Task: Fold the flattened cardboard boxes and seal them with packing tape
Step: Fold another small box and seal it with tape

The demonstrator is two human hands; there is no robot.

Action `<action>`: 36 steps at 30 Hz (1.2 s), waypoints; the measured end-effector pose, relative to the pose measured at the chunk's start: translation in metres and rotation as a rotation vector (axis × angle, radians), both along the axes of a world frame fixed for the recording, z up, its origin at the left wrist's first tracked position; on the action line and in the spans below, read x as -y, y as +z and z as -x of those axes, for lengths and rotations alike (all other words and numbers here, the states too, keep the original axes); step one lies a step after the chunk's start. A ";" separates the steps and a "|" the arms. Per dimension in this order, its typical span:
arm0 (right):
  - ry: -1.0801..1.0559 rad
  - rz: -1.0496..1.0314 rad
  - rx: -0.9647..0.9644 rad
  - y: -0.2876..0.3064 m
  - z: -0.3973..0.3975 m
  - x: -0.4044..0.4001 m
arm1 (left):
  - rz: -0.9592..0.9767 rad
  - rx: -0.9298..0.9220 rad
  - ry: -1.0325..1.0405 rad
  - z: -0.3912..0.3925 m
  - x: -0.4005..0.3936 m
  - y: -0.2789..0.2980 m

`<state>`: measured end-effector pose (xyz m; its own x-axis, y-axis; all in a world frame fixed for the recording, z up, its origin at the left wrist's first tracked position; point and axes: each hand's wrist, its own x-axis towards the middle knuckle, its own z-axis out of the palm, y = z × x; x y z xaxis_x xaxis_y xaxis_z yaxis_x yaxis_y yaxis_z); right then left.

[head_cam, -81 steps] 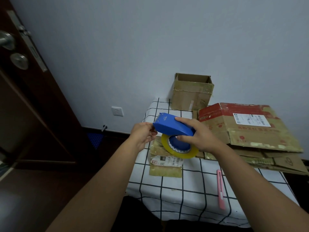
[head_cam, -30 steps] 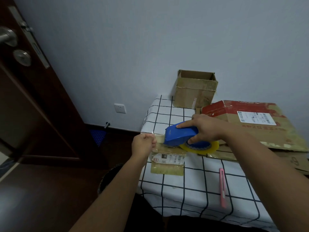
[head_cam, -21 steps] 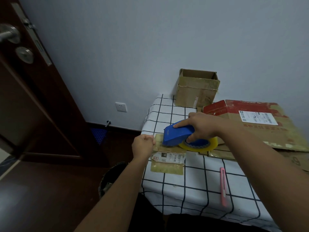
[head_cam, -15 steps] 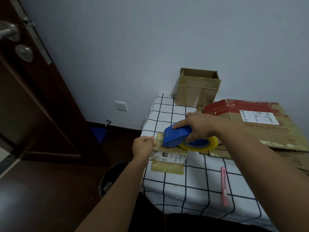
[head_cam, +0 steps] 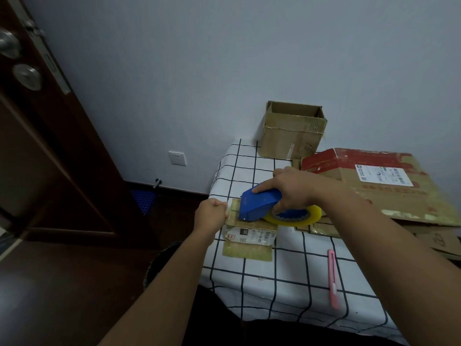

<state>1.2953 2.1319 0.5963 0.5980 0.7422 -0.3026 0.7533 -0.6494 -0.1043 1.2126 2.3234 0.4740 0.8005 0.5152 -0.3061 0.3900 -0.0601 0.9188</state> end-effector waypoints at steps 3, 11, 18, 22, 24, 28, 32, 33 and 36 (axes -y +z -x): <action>0.001 -0.010 0.004 0.000 0.000 0.001 | 0.039 0.020 0.033 0.000 0.002 -0.002; 0.012 -0.028 0.018 0.000 0.002 0.000 | 0.117 -0.052 0.024 -0.005 -0.003 -0.004; 0.003 -0.031 0.027 0.000 0.003 0.000 | 0.048 -0.134 -0.088 -0.012 -0.005 0.000; 0.005 -0.047 0.030 -0.002 0.002 0.001 | 0.015 -0.284 -0.151 -0.010 -0.001 -0.004; 0.002 -0.049 0.031 -0.002 0.001 0.002 | -0.015 -0.334 -0.153 -0.004 -0.001 -0.013; 0.007 -0.059 0.031 -0.003 0.001 0.004 | -0.193 -0.011 0.033 0.016 0.008 -0.023; 0.008 -0.057 0.040 -0.003 0.000 0.005 | -0.141 0.073 -0.288 0.028 0.029 -0.034; 0.011 -0.055 0.044 -0.003 0.000 0.005 | -0.158 0.061 -0.347 0.030 0.027 -0.037; 0.016 -0.057 0.052 -0.003 0.002 0.004 | -0.263 0.114 -0.491 0.030 0.015 -0.035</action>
